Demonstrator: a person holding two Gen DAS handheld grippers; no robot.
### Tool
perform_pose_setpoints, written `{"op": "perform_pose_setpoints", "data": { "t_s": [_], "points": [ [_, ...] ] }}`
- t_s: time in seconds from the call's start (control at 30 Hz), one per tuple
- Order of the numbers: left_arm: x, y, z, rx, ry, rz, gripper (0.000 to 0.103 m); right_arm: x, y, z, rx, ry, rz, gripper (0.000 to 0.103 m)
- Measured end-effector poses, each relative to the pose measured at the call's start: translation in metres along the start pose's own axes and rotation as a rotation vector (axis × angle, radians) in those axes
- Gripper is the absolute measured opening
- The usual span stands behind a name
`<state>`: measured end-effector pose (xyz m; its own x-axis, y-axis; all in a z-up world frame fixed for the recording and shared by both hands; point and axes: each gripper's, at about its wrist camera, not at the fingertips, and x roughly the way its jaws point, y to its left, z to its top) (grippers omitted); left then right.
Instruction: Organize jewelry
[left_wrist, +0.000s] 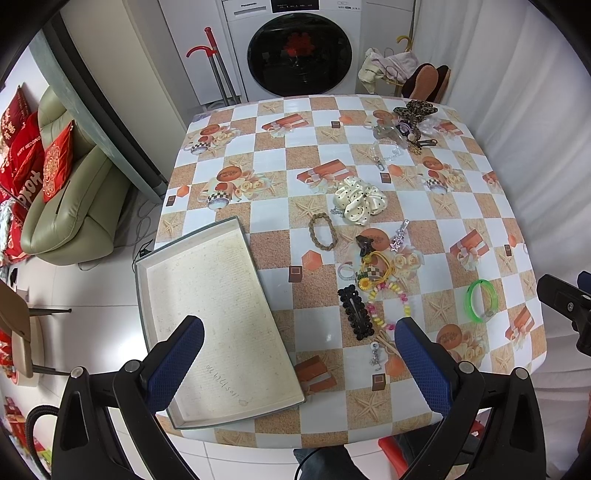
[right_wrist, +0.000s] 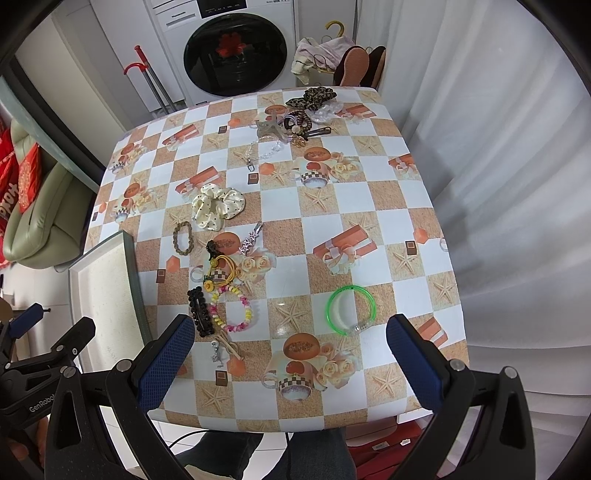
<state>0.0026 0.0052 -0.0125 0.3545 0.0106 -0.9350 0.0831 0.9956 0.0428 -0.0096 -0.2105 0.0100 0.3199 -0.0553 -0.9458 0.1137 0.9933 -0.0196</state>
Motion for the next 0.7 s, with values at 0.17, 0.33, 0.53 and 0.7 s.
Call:
{"op": "perform_pose_setpoints", "data": {
  "t_s": [0.17, 0.33, 0.53, 0.7],
  "points": [
    [-0.0001, -0.0005, -0.0001, 0.0, 0.0, 0.0, 0.103, 0.0006, -0.0002, -0.0003, 0.001, 0.001, 0.001, 0.103],
    [0.0004, -0.0004, -0.0008, -0.001, 0.002, 0.001, 0.103, 0.0021, 0.0, -0.0007, 0.001, 0.002, 0.001, 0.103],
    [0.0045, 0.0017, -0.0067, 0.001, 0.009, 0.003, 0.103, 0.0041, -0.0002, -0.001, 0.0, 0.004, 0.001, 0.103],
    [0.0041, 0.0006, -0.0059, 0.001, 0.009, 0.002, 0.103, 0.0049, -0.001, 0.001, 0.001, 0.005, 0.002, 0.103]
  ]
}}
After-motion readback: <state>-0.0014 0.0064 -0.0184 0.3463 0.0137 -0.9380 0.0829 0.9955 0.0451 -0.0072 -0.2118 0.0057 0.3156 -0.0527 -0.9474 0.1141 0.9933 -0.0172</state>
